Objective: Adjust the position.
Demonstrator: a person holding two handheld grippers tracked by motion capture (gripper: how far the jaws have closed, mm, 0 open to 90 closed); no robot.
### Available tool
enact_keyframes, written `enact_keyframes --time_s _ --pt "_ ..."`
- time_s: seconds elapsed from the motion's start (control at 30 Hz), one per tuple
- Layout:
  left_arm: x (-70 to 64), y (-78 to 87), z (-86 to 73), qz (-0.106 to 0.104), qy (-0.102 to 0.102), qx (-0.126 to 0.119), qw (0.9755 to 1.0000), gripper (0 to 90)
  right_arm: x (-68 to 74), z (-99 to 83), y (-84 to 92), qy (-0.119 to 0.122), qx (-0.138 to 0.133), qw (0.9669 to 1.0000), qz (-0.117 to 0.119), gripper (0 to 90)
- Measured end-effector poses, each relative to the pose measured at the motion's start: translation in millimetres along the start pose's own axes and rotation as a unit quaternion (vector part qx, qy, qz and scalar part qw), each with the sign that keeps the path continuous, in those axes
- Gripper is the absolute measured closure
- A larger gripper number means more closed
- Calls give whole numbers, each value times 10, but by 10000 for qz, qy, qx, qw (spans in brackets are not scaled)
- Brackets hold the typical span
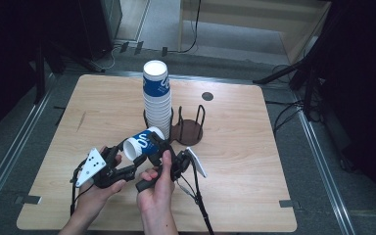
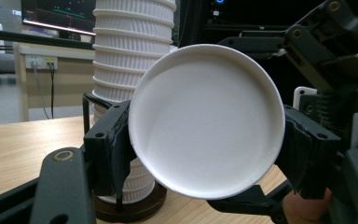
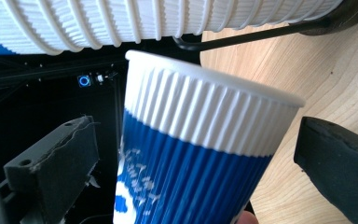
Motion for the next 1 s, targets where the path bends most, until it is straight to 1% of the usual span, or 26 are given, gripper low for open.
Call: enact_keyframes --time_s 0.03,0.1,0.2,0.23,0.4,0.43,0.53,0.63,0.67,0.7,0.83,0.9,0.93,0.97,1.0 --pt "0 -1 -2 3 -16 3 10000 286 3 1 -9 -59 19 10000 18 0" --pt "-5 -4 -9 0 -22 14 10000 286 -10 2 -16 -65 43 10000 15 0" --pt "-17 -8 -18 -32 -63 25 10000 286 2 9 -23 -159 71 9998 25 3" --pt "-25 -9 -21 -46 -65 32 10000 286 2 12 -26 -147 71 9999 33 5" --pt "-57 -16 -23 -114 -105 15 9999 286 8 8 -36 -230 128 9996 71 39" --pt "-61 -16 -20 -130 -102 10 9999 286 15 8 -38 -234 118 9996 113 48" --pt "-65 -13 -14 -156 -132 -2 9998 286 12 7 -42 -259 145 9995 131 77" --pt "-68 -11 -7 -162 -140 -15 9998 286 5 4 -50 -271 152 9994 158 150" --pt "-66 -10 -5 -158 -154 -13 9998 285 3 0 -50 -292 173 9993 173 174" --pt "-64 -9 -4 -157 -168 -13 9997 285 7 -4 -51 -336 188 9990 210 180" --pt "-55 -3 1 -124 -218 -17 9997 279 13 -16 -57 -389 180 9986 311 197" --pt "-52 8 16 -68 -231 -72 9997 275 16 -22 -64 -416 181 9983 370 202" --pt "-49 18 35 18 -262 -111 9996 274 26 -27 -64 -446 204 9980 404 204" --pt "-50 20 39 32 -268 -105 9996 237 32 -24 -62 -431 189 9979 434 206" --pt "-58 23 48 21 -228 -95 9997 193 38 -20 -60 -422 175 9979 453 206"
Point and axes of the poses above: each handheld gripper's, and its own axes: y roughly backward along the jaws, z roughly out of its top, x roughly to its left, the point moved 10 cm from there along -y, roughly forward along the jaws, and after that the axes turned 2 degrees about -x, right-handed, at the moved point
